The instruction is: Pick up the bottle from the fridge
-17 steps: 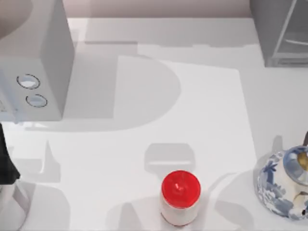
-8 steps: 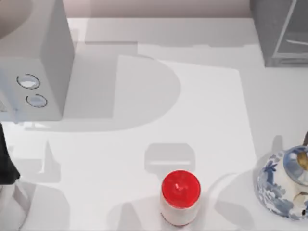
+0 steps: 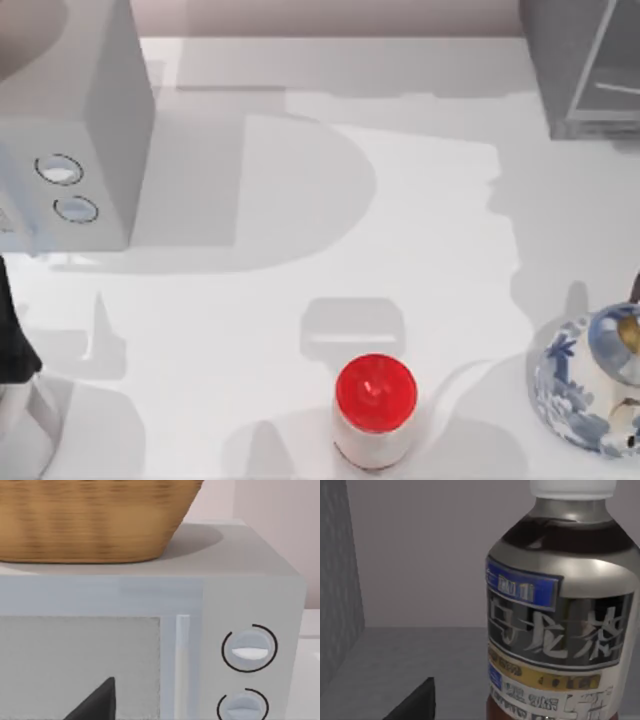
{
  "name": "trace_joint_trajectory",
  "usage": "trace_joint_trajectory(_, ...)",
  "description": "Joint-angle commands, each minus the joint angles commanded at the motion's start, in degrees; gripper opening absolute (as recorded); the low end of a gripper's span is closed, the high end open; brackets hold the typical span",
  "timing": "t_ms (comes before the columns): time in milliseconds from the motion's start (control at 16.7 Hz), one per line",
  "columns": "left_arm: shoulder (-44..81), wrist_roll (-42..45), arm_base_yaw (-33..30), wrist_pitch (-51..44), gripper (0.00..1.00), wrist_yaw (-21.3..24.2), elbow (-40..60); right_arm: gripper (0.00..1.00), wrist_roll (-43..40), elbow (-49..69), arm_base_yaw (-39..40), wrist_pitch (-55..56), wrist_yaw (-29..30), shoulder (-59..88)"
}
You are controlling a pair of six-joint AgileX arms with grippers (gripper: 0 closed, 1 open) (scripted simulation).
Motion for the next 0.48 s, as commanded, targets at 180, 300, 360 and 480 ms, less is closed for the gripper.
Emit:
trace_joint_trajectory(180,0.0,0.0,0.0,0.0,1.0,0.0,0.0,1.0,0.0,-0.2,-0.29,0.16,-0.13,-0.32)
trace_joint_trajectory(300,0.0,0.0,0.0,0.0,1.0,0.0,0.0,1.0,0.0,0.77,-0.11,-0.35,-0.07,0.53)
trace_joint_trajectory(360,0.0,0.0,0.0,0.0,1.0,0.0,0.0,1.0,-0.01,2.15,0.07,-1.01,0.08,1.51)
trace_joint_trajectory(480,0.0,0.0,0.0,0.0,1.0,0.0,0.0,1.0,-0.03,6.7,0.54,-2.88,0.59,3.92)
